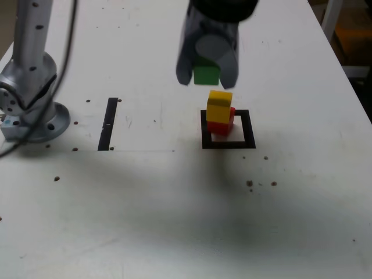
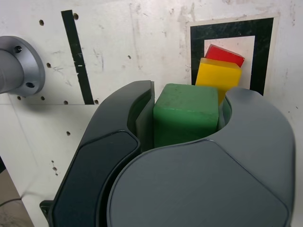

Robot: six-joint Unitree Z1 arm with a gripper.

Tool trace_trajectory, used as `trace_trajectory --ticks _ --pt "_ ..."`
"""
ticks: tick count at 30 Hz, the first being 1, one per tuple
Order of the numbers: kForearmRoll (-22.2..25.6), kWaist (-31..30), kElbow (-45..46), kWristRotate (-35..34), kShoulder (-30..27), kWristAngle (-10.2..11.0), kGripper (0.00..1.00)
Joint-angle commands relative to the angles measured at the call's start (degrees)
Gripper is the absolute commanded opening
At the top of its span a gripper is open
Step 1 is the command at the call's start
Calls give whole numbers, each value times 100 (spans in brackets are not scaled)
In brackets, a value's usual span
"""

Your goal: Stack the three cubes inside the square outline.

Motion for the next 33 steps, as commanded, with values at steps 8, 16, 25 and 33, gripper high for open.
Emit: trace_trajectory --ticks 8,16,25,33 --pt "68 0 -249 149 292 4 7" --pt "66 60 -278 144 319 179 7" --pt "64 90 -216 123 368 106 8" --pt "57 108 -164 61 423 180 12"
